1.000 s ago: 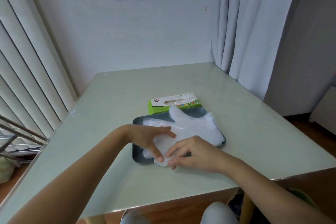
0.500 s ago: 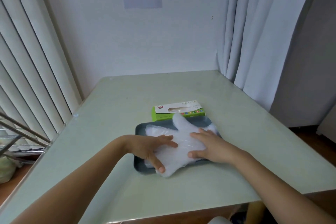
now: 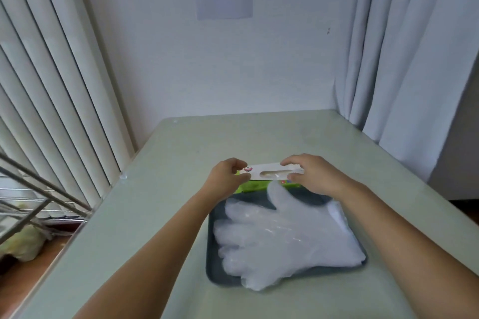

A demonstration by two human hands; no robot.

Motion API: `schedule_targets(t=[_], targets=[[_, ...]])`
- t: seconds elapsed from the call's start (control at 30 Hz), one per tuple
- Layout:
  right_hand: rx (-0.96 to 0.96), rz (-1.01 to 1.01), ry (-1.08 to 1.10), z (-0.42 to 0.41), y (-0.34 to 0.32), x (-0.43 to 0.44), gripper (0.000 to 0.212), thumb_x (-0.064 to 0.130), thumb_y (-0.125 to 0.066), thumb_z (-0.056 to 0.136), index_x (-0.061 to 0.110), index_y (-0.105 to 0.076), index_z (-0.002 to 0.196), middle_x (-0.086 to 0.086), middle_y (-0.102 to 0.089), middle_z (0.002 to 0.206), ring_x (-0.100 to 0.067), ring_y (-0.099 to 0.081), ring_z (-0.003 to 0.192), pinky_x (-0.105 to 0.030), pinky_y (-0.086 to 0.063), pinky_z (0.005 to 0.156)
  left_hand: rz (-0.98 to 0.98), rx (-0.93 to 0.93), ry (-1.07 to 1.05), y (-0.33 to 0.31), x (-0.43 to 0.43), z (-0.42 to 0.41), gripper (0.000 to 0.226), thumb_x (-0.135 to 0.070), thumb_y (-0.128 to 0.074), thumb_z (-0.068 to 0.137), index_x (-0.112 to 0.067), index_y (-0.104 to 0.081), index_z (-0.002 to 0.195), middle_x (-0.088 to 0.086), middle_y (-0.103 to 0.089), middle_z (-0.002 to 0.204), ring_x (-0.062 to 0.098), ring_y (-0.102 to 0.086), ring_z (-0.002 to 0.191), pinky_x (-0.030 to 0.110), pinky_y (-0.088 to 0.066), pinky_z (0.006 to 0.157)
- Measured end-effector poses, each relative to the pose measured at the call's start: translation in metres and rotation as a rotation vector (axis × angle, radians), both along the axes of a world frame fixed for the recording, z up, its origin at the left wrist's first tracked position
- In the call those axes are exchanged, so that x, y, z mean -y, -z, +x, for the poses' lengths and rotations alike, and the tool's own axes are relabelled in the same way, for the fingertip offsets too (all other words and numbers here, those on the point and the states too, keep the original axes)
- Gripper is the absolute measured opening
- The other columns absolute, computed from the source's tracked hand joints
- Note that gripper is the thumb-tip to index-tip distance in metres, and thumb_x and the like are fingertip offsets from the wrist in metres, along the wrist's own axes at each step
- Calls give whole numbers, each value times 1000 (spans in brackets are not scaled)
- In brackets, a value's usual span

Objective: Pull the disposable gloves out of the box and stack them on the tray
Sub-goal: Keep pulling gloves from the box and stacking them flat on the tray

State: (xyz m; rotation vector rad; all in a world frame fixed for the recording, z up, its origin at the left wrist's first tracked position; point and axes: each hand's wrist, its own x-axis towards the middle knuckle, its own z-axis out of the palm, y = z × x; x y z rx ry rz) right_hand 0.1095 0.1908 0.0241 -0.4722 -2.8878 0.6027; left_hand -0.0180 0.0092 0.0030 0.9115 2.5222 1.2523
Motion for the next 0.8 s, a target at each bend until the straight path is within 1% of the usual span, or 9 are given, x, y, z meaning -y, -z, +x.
schedule_targets(t=[0.1, 0.17, 0.23, 0.3, 0.37, 0.47, 0.6, 0.7, 0.8], targets=[[26, 32, -34, -28, 8, -9, 37, 4, -52, 92, 25, -63, 121, -5, -52, 129, -22, -48, 120, -24, -35, 94, -64, 6, 39, 8, -13, -10, 42, -24, -65, 89, -19, -56, 129, -1, -58, 126, 12, -52, 100, 12, -38, 74], [62, 52, -74, -43, 17, -14, 41, -1, -49, 92, 24, -67, 119, -5, -45, 139, -23, -43, 127, -26, -34, 101, -117, 6, 88, 16, -21, -17, 53, -30, -68, 87, -22, -50, 136, -1, -52, 135, 17, -52, 113, 14, -36, 85], [87, -8, -145, -51, 24, -16, 32, 11, -50, 97, 26, -67, 121, -2, -30, 152, -21, -33, 136, -24, -28, 107, -145, 27, 138, 24, -25, -22, 64, -35, -70, 85, -23, -44, 142, -1, -44, 146, 17, -45, 128, 20, -33, 98], [94, -65, -231, -55, 31, -16, 29, 26, -51, 98, 31, -65, 122, 4, -19, 157, -17, -23, 142, -22, -21, 111, -148, 58, 169, 31, -24, -24, 68, -38, -71, 85, -24, -40, 144, -1, -32, 154, 16, -37, 137, 25, -28, 109], [104, -31, -272, -65, 38, -23, 28, 31, -51, 97, 33, -64, 122, 6, -17, 159, -15, -15, 145, -27, -15, 117, -142, 76, 200, 38, -27, -33, 69, -38, -70, 85, -24, -39, 145, -3, -25, 157, 14, -32, 140, 25, -24, 111], [114, 75, -320, -77, 41, -29, 27, 37, -54, 95, 31, -68, 118, 5, -25, 156, -15, -17, 143, -35, -17, 117, -128, 69, 229, 43, -30, -40, 70, -37, -70, 85, -24, -37, 146, -5, -25, 157, 10, -33, 138, 19, -23, 107], [-6, 176, -357, -86, 46, -31, 30, 42, -55, 93, 22, -75, 103, 6, -50, 139, -11, -32, 132, -26, -30, 104, -82, 80, 226, 50, -33, -46, 72, -39, -72, 83, -25, -39, 145, -7, -30, 154, 7, -34, 136, 17, -24, 106], [-117, 231, -368, -84, 55, -35, 25, 37, -59, 93, 20, -78, 95, 8, -57, 124, -9, -39, 120, -24, -37, 95, -68, 76, 227, 55, -33, -50, 71, -40, -73, 82, -28, -40, 144, -8, -31, 153, 5, -35, 134, 18, -25, 106], [-191, 114, -312, -80, 63, -38, 17, 26, -65, 90, 17, -79, 93, 7, -58, 117, -8, -48, 107, -21, -39, 90, -64, 78, 226, 56, -33, -51, 71, -40, -73, 81, -28, -41, 143, -9, -31, 152, 6, -37, 133, 19, -26, 106]])
